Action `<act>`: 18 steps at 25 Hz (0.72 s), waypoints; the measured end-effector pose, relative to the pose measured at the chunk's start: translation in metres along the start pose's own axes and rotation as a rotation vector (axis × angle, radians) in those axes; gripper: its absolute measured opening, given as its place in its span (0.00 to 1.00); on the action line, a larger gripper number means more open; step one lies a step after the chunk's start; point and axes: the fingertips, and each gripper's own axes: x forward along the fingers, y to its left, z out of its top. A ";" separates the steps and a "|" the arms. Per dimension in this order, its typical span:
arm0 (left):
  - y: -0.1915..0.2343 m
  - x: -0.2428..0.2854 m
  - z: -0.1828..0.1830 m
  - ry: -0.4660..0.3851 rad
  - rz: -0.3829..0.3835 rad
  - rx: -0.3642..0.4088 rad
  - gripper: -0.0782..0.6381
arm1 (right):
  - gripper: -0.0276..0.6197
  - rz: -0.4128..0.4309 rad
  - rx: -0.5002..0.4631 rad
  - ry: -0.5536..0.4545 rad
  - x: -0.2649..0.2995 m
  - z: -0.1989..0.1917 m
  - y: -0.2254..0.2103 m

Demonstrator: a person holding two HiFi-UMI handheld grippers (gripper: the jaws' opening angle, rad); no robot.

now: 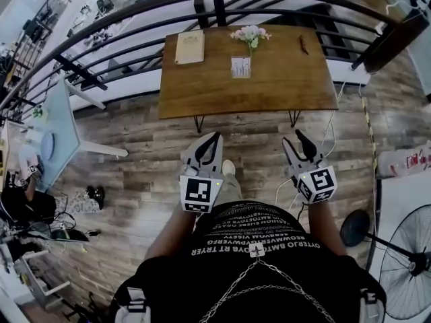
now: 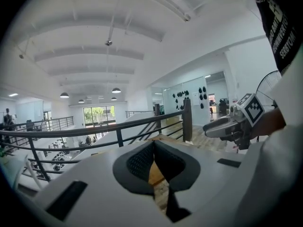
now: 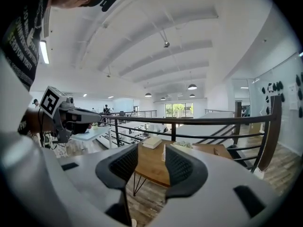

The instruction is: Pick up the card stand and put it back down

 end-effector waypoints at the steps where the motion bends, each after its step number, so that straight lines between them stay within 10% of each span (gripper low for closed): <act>1: 0.002 0.007 0.001 -0.004 -0.003 -0.004 0.15 | 0.30 -0.001 0.004 0.001 0.006 0.001 -0.004; 18: 0.069 0.085 0.023 -0.052 0.019 0.010 0.15 | 0.30 -0.012 -0.004 0.018 0.090 0.031 -0.041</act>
